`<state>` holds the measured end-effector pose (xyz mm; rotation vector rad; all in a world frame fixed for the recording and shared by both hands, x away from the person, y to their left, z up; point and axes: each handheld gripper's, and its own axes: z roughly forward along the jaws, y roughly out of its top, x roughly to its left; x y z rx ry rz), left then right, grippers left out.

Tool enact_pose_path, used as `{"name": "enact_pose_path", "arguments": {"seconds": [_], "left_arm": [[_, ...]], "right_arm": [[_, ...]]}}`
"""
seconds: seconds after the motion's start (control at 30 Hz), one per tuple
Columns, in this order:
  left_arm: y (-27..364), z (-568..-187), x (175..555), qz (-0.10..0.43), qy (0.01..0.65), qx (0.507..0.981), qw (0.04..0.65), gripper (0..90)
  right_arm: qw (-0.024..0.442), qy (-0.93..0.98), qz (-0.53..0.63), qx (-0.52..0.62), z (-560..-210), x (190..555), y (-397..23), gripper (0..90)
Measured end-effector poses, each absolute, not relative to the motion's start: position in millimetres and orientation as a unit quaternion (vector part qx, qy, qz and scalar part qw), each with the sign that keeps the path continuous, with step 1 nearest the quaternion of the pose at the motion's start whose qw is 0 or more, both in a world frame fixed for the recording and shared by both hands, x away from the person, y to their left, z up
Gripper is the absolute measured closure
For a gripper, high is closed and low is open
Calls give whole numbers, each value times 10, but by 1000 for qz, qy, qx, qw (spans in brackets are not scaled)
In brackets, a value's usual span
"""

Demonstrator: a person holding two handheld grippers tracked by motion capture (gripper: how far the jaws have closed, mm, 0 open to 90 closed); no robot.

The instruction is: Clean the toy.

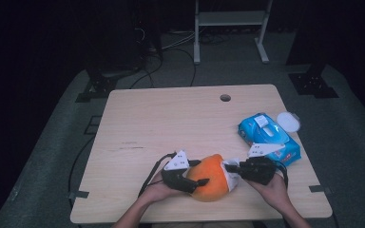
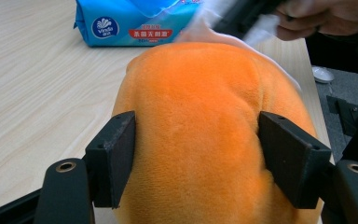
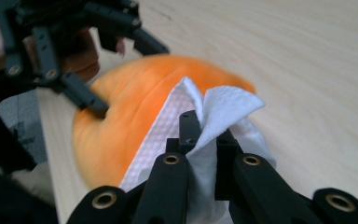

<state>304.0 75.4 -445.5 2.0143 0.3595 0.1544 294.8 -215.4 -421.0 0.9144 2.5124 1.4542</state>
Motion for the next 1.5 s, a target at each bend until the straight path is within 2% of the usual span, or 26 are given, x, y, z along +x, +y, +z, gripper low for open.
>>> {"name": "enact_pose_path", "arguments": {"seconds": [0.23,0.53,0.6,0.77,0.97,1.0,1.07,1.17,1.2,1.37,1.5], "left_arm": [[671,-4428,2975,82,118,845,515,303],[548,-4383,2858,106,74,854,503,307],[578,-4367,2880,92,87,852,509,271],[739,-4373,3001,34,158,835,526,95],[724,-4473,3119,-36,208,828,519,63],[689,-4496,3119,-53,204,830,516,72],[652,-4516,3109,-66,198,833,513,149],[673,-4451,3080,-43,179,833,522,332],[680,-4432,3072,-34,172,831,528,368],[743,-4171,3014,98,114,821,550,413],[874,-4153,3048,160,81,804,567,414]], "right_arm": [[46,829,471,299,-4194,2854,-2201,858],[47,814,502,288,-4027,3104,-1980,858],[52,822,494,279,-4042,3107,-1902,857],[54,824,490,280,-4091,3049,-1986,857],[45,820,494,285,-4147,2944,-2178,856],[45,820,495,286,-4151,2929,-2195,855],[41,820,495,286,-4144,2900,-2215,855],[48,822,492,284,-4115,2878,-2233,855],[51,820,494,285,-4092,2875,-2246,856],[69,809,514,277,-3933,2896,-2222,856],[85,803,528,262,-3821,2983,-2101,856]]}}
